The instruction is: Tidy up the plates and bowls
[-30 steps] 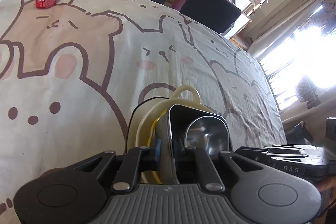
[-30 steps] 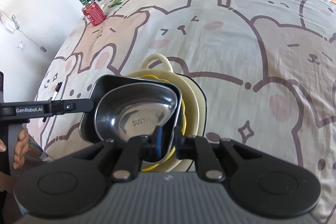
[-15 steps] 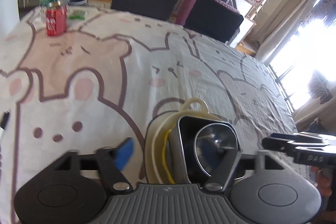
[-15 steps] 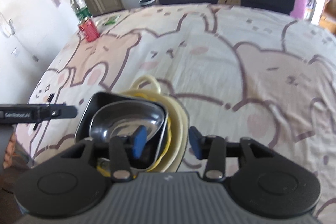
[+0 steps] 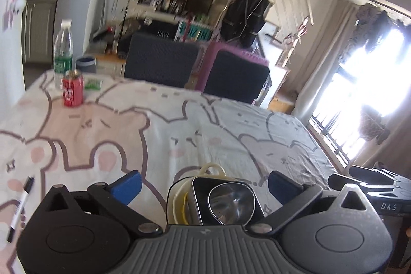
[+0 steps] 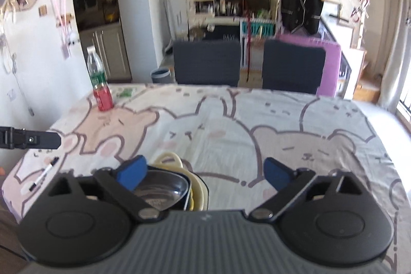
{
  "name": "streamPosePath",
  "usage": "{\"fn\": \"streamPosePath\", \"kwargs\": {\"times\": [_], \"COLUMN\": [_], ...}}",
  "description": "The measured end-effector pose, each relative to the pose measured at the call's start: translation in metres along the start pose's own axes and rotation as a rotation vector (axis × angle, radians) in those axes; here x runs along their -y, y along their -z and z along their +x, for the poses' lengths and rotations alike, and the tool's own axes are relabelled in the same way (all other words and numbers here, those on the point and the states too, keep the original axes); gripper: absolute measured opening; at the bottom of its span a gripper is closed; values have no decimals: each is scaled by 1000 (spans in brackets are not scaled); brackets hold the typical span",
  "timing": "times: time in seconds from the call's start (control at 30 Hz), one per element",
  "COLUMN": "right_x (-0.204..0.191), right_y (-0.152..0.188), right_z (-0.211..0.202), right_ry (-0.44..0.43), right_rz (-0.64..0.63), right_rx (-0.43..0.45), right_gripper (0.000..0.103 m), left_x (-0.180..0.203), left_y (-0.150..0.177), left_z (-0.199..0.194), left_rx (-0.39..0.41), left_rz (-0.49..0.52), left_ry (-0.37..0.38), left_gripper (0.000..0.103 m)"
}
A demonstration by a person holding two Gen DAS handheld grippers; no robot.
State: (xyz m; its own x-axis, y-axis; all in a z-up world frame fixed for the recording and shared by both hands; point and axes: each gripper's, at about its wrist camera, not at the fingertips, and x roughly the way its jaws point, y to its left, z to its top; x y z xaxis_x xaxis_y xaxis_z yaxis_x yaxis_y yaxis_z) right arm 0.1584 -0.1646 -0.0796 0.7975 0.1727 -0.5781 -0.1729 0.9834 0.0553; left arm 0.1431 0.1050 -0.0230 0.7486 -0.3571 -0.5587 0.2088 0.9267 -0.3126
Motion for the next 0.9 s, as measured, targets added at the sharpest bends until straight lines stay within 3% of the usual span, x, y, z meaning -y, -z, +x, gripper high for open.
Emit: {"fn": "streamPosePath", "kwargs": {"times": [0.3, 0.5, 0.8, 0.9], "right_x": [-17, -21, -27, -27], "right_y": [38, 67, 103, 112], "right_z": [-49, -62, -64, -64], "right_ry": [24, 73, 133, 141], "right_rz": [16, 17, 8, 3], "right_rx": [118, 165, 203, 205], "right_gripper": [103, 103, 103, 103], "left_x": [24, 24, 27, 28], "left_y": [32, 56, 83, 90], "left_z": [-41, -47, -47, -47], "left_rx": [104, 125, 175, 170], "left_rz": [128, 138, 184, 201], "left_ry": [-51, -76, -224, -233], "left_gripper": [103, 103, 103, 103]}}
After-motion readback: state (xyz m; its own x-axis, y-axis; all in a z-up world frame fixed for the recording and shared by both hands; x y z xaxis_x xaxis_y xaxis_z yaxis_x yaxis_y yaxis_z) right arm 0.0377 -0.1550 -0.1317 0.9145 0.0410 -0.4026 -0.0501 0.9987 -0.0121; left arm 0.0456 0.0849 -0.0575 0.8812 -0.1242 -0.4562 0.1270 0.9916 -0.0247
